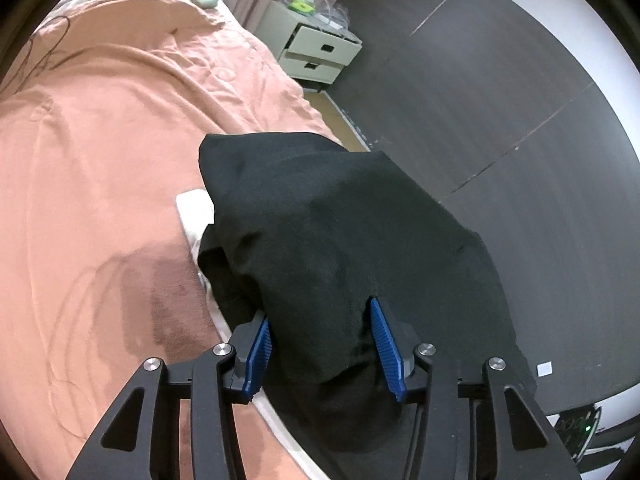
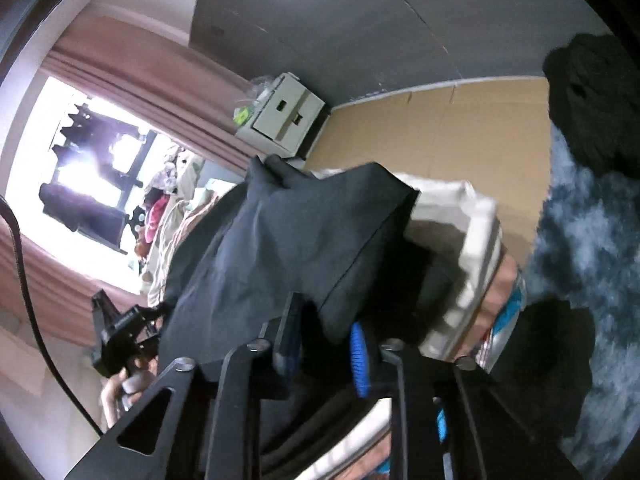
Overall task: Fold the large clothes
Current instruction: 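Open both grippers and release the shirt on the stack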
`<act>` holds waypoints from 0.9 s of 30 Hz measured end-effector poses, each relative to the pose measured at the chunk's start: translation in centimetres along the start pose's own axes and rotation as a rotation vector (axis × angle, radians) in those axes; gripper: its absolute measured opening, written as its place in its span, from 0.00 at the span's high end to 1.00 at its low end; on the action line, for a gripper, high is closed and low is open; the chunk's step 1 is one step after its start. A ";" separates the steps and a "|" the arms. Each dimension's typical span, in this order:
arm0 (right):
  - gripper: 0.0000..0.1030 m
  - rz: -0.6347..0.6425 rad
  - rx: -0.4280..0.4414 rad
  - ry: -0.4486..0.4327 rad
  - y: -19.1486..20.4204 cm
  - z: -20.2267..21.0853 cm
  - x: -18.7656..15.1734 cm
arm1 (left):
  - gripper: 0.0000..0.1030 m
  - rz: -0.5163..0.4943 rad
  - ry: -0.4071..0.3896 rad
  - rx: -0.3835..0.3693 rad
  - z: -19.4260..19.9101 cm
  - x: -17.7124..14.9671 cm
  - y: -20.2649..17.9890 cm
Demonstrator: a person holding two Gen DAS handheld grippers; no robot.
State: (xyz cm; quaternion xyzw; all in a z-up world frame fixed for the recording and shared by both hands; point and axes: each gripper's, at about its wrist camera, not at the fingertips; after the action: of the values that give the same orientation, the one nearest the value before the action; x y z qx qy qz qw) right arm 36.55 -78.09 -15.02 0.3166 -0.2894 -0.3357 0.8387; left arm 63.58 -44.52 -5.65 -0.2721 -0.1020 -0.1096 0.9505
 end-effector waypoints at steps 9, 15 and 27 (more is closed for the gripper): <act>0.72 -0.052 -0.125 -0.059 -1.6 1.4 -1.1 | 0.35 -0.053 0.020 0.060 2.2 -1.7 -1.0; 0.72 -0.067 -0.144 -0.091 -1.6 4.8 -2.4 | 0.35 -0.073 0.016 0.063 4.4 -4.0 -0.4; 0.11 0.097 -0.154 -0.116 4.3 9.0 -7.7 | 0.09 -0.137 -0.046 -0.017 10.8 -9.7 0.3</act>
State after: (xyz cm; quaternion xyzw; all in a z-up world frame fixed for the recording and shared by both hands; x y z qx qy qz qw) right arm 27.23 -72.84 -8.33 0.2166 -0.3259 -0.3337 0.8576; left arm 52.99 -36.93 0.72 -0.2749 -0.1413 -0.1691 0.9359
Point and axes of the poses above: each gripper's, at about its wrist camera, not at the fingertips, and z roughly against the way its jaws point, y to its left, x to its top, and after that the axes turned 12 degrees about y, right-handed
